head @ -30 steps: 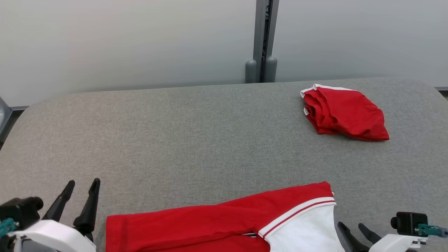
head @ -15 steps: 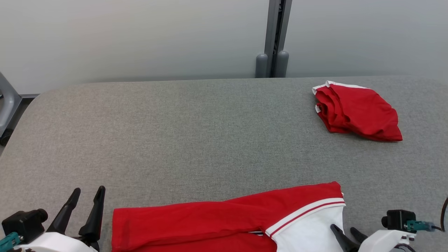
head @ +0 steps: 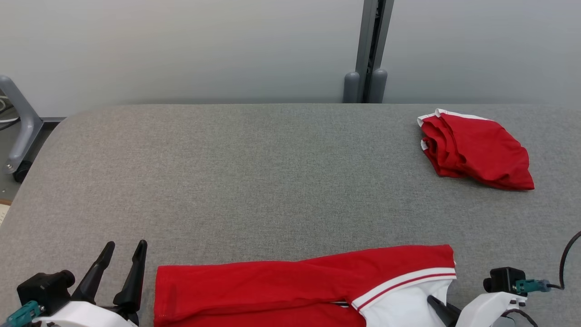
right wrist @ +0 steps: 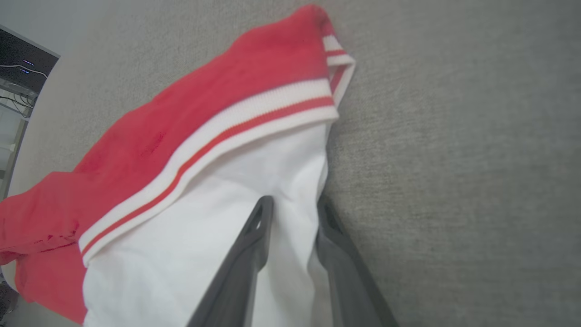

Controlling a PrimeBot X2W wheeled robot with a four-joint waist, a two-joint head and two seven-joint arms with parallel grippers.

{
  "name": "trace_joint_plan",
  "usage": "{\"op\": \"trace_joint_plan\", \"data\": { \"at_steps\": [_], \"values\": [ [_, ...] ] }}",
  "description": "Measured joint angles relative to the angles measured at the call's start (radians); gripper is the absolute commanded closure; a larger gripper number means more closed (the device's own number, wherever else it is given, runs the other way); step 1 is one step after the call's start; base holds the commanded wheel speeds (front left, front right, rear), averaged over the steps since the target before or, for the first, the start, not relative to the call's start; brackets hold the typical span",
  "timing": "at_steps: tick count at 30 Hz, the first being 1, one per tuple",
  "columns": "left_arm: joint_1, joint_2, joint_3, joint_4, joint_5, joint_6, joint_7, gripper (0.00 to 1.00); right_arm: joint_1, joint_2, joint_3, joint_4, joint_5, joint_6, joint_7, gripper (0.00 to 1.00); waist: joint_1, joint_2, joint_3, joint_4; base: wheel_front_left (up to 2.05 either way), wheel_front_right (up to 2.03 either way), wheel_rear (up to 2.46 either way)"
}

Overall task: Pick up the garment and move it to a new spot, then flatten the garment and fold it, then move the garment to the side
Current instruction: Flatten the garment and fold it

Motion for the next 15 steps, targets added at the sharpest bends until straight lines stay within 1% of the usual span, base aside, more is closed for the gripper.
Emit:
{"op": "trace_joint_plan", "data": {
  "at_steps": [3,7,15],
  "values": [
    [0.000,-0.011,0.008,0.004,0.018,-0.004,0.000,0.00,-0.001,0.000,0.019,0.004,0.021,0.000,0.000,1.00,0.0000,0.0000,-0.005,0.006,0.00,0.00,0.00],
    [0.004,-0.024,0.017,0.015,0.032,-0.011,0.000,0.00,-0.004,-0.021,0.042,0.004,0.044,0.000,-0.029,1.00,0.0000,0.0000,-0.015,0.009,0.00,0.00,0.00],
    [0.009,-0.031,0.027,0.012,0.050,-0.016,0.000,0.00,-0.054,-0.087,0.046,0.006,0.056,0.000,-0.051,1.00,0.0000,0.0000,-0.022,-0.017,0.00,0.00,0.00]
  ]
}}
